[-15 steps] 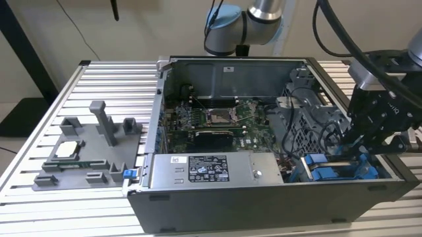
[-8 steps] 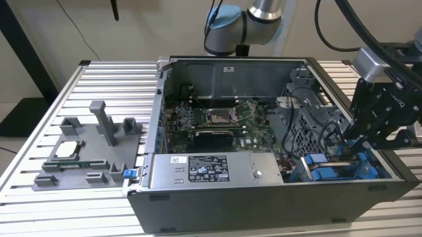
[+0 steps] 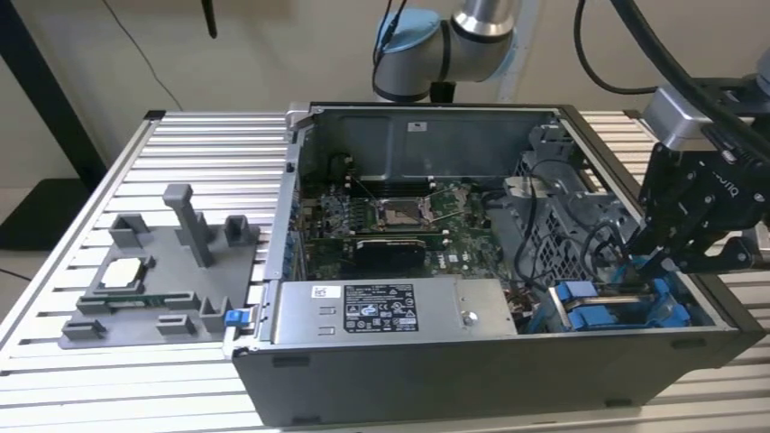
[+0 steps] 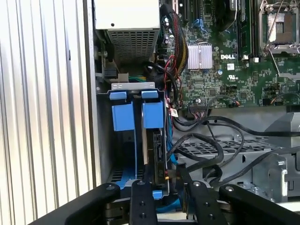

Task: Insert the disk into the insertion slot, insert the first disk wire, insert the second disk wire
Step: 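Insert the second disk wire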

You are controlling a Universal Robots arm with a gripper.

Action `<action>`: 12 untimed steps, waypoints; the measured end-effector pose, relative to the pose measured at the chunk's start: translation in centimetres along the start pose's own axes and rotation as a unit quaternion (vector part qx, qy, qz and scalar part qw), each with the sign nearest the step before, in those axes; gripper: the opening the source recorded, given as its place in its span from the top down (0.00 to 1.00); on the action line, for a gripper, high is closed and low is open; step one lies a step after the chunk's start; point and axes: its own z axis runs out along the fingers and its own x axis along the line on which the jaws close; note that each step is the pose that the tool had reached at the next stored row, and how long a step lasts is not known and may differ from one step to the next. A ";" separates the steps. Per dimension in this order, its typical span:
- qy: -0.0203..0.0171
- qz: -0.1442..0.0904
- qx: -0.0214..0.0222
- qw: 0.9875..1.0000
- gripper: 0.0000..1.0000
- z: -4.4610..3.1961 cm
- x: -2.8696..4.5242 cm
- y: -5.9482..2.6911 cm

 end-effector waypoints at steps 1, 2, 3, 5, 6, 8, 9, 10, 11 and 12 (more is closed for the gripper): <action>0.000 0.000 0.000 1.000 0.00 -0.03 0.00 0.00; 0.000 0.000 0.000 1.000 0.00 -0.07 0.00 0.00; 0.000 0.000 0.000 1.000 0.00 -0.12 -0.01 0.00; 0.000 0.000 0.000 1.000 0.00 -0.35 -0.03 0.01; 0.000 0.000 0.000 1.000 0.00 -0.56 -0.05 0.02; 0.000 0.000 0.000 1.000 0.00 -1.12 -0.09 0.04; 0.000 0.000 0.000 1.000 0.00 -1.39 -0.11 0.06; 0.000 0.000 0.000 1.000 0.00 -1.65 -0.13 0.07; 0.000 0.000 0.000 1.000 0.00 -1.91 -0.15 0.08; 0.000 0.000 0.000 1.000 0.00 -2.20 -0.17 0.09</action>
